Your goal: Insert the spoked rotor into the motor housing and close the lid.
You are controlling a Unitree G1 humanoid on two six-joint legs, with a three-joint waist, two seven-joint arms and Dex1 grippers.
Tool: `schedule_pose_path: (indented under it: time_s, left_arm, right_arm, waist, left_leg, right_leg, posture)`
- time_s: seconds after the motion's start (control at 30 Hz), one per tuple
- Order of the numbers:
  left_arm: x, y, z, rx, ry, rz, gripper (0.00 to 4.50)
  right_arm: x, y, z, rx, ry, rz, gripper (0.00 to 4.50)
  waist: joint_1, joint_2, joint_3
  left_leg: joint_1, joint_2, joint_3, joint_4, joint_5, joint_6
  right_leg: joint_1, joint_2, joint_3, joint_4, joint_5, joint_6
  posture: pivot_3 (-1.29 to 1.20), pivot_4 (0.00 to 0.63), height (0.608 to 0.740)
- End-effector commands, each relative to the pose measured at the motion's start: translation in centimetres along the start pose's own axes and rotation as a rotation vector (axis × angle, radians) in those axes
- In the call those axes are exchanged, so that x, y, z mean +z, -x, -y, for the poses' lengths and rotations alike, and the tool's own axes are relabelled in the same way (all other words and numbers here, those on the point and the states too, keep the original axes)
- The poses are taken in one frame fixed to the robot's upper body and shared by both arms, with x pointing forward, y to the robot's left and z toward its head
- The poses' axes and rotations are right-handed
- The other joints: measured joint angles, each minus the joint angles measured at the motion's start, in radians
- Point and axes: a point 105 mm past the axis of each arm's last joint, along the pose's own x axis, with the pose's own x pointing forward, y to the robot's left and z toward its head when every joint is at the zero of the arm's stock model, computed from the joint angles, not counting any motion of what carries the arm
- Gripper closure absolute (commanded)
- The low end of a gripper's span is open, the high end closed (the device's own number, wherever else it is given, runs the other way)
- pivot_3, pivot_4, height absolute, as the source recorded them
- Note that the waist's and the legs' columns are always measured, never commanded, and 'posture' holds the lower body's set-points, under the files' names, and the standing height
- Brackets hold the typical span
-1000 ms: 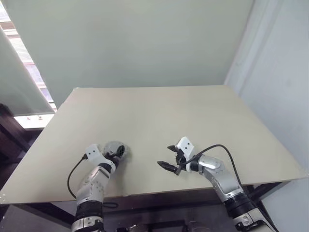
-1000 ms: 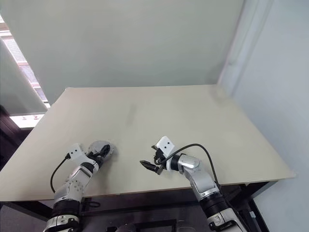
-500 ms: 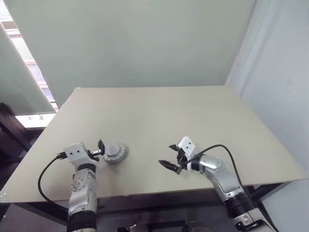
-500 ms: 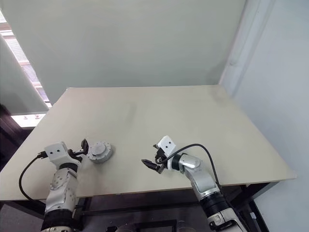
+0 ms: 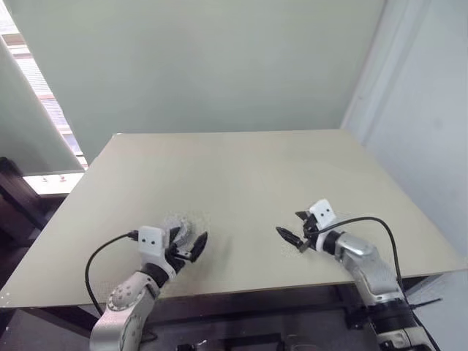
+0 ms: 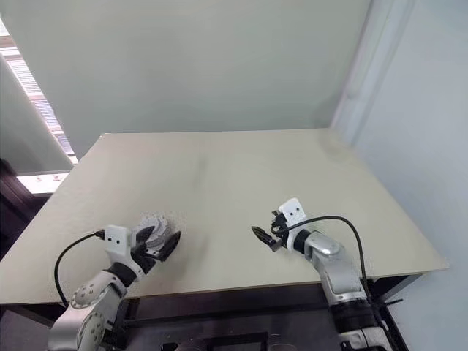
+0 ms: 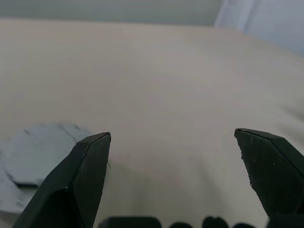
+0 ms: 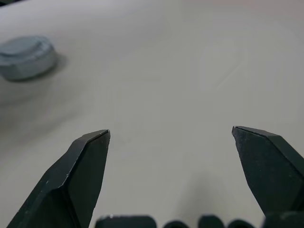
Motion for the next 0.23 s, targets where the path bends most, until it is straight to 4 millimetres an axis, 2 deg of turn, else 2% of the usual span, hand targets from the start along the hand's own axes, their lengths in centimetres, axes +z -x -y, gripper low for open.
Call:
schedule_pose_path:
  time_s: [0.03, 0.23]
  left_arm:
    - [1.07, -0.32, 1.45, -0.066, -0.018, 0.022, 0.02]
    - [1.08, -1.05, 1.84, -0.086, -0.013, 0.013, 0.02]
  right_arm:
    - [2.06, 0.68, 0.59, -0.041, 0.019, 0.068, 0.0]
    - [1.84, 1.3, 0.92, -0.073, 0.013, 0.063, 0.0]
  waist:
    - [0.0, 0.001, 0.001]
    - [0.0, 0.002, 0.001]
  left_leg:
    - [0.0, 0.0, 0.0, 0.0, 0.0, 0.0]
    - [0.001, 0.0, 0.0, 0.001, 0.0, 0.0]
  right_leg:
    - [0.0, 0.0, 0.0, 0.0, 0.0, 0.0]
    - [0.0, 0.0, 0.0, 0.0, 0.0, 0.0]
  posture:
    - [0.0, 0.0, 0.74]
    - [0.0, 0.0, 0.74]
